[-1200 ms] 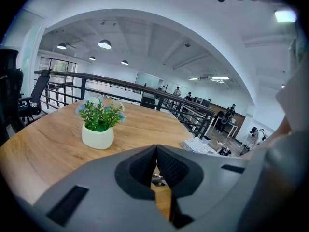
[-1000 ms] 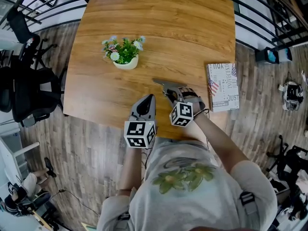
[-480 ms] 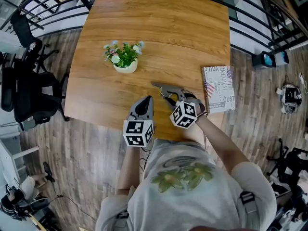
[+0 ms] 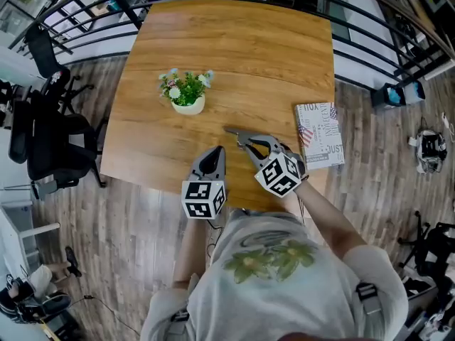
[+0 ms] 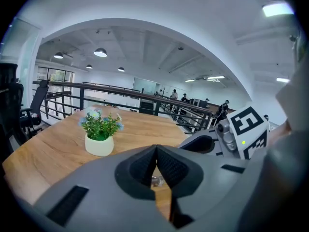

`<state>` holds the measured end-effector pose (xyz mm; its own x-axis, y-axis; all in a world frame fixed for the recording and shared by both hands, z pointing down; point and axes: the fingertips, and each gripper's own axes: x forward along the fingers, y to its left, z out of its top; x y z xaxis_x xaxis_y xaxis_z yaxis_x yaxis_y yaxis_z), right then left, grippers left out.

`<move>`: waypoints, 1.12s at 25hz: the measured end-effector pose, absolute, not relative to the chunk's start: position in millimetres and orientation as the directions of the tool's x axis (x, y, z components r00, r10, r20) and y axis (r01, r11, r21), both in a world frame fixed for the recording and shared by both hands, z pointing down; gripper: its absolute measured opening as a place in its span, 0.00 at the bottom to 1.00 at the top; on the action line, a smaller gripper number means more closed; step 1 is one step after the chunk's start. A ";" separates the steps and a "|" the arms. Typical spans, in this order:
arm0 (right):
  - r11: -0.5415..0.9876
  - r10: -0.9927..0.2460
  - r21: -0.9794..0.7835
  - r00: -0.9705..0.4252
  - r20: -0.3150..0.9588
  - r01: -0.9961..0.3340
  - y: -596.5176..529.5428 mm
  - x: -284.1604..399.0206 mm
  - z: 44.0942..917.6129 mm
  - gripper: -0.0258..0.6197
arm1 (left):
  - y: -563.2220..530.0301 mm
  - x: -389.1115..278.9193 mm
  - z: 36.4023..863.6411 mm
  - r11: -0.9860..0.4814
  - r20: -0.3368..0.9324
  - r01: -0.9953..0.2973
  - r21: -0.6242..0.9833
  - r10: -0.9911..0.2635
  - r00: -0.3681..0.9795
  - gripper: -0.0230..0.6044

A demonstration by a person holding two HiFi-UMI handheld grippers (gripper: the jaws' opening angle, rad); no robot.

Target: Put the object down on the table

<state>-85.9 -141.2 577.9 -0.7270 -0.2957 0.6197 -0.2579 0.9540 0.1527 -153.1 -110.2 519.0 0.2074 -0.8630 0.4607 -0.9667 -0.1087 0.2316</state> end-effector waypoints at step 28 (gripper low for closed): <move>0.911 -0.366 -0.016 -0.826 0.429 -0.411 -98.0 -54.8 476.1 0.05 | -74.1 -118.3 476.1 -0.162 0.385 -0.963 0.214 -0.892 0.236 0.06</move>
<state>-54.8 -98.0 476.1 -0.8263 -0.3655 0.4286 -0.4114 0.9113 -0.0159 -118.3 -74.1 476.1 0.2358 -0.8921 0.3854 -0.9632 -0.1619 0.2144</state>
